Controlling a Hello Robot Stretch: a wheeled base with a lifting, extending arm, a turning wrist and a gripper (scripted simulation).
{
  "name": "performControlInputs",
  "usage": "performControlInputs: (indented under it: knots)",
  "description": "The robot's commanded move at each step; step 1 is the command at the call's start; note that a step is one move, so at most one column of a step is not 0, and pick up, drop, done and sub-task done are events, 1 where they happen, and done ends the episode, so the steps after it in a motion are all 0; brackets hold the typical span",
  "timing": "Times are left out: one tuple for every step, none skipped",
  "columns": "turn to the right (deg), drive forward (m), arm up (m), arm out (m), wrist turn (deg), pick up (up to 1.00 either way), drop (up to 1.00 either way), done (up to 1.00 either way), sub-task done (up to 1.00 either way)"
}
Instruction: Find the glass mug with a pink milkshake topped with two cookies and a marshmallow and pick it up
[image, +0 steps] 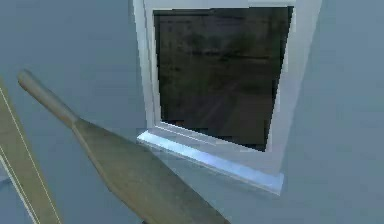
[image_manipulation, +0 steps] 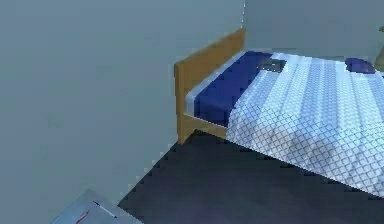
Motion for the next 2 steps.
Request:
performControlInputs:
  knots:
    - [-45.0,0.00,0.00,0.00,0.0,0.00,0.00,0.00,0.00]
    - [-24.0,0.00,0.00,0.00,0.0,0.00,0.00,0.00,0.00]
